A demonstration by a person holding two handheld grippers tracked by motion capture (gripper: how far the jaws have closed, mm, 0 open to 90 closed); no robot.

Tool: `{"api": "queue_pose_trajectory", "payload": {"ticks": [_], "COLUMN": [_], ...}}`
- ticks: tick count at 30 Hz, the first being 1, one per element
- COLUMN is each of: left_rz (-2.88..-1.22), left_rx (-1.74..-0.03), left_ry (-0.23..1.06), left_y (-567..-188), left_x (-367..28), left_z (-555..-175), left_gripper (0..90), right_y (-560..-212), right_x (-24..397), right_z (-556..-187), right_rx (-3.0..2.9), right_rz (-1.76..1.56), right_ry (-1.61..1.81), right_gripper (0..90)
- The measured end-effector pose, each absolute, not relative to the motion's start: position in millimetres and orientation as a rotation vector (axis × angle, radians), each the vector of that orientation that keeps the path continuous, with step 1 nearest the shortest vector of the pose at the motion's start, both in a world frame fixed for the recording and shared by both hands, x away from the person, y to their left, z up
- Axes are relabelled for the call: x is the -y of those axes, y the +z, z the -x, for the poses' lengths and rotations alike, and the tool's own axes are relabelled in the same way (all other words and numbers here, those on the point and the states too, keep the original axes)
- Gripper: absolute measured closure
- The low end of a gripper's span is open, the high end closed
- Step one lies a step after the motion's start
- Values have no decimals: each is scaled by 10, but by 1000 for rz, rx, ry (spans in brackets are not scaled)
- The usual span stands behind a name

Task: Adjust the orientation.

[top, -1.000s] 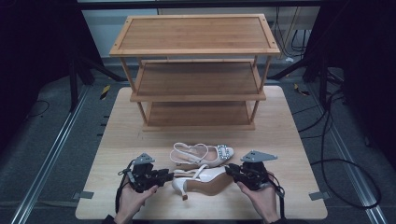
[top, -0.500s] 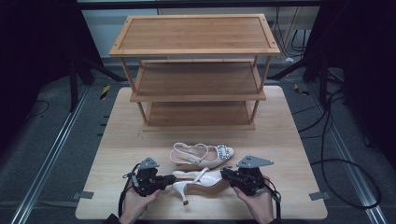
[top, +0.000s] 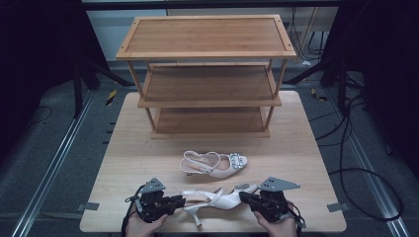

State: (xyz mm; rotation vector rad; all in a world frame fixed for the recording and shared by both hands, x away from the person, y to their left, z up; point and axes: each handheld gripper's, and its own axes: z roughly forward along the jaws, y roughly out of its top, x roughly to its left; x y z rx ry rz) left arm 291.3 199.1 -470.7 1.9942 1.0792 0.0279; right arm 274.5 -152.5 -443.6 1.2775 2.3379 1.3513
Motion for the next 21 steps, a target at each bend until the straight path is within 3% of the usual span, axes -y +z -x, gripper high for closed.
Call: {"api": "queue_pose_trajectory", "payload": {"ticks": [14,17,21], "left_rz": [-2025,-2008,-2018], "left_rx": [-980,-963,-936], "left_ry": [27,-26,-115], "left_y": [-4785,-4830,-4880], "left_x": [-1812,-1794,-1684], "left_z": [-2859,-2891,-2913], "left_gripper": [503,517,662], "right_y": [-4453,-4460,-4479], "right_x": [1551,1553,1555], "right_z": [-2695,-2699,-2712], "right_rx": [-2337,-2327,-2305], "right_rz": [-1296,-1292,-1297], "right_ry": [1316,1285,1222], "right_gripper": [899,899,897]}}
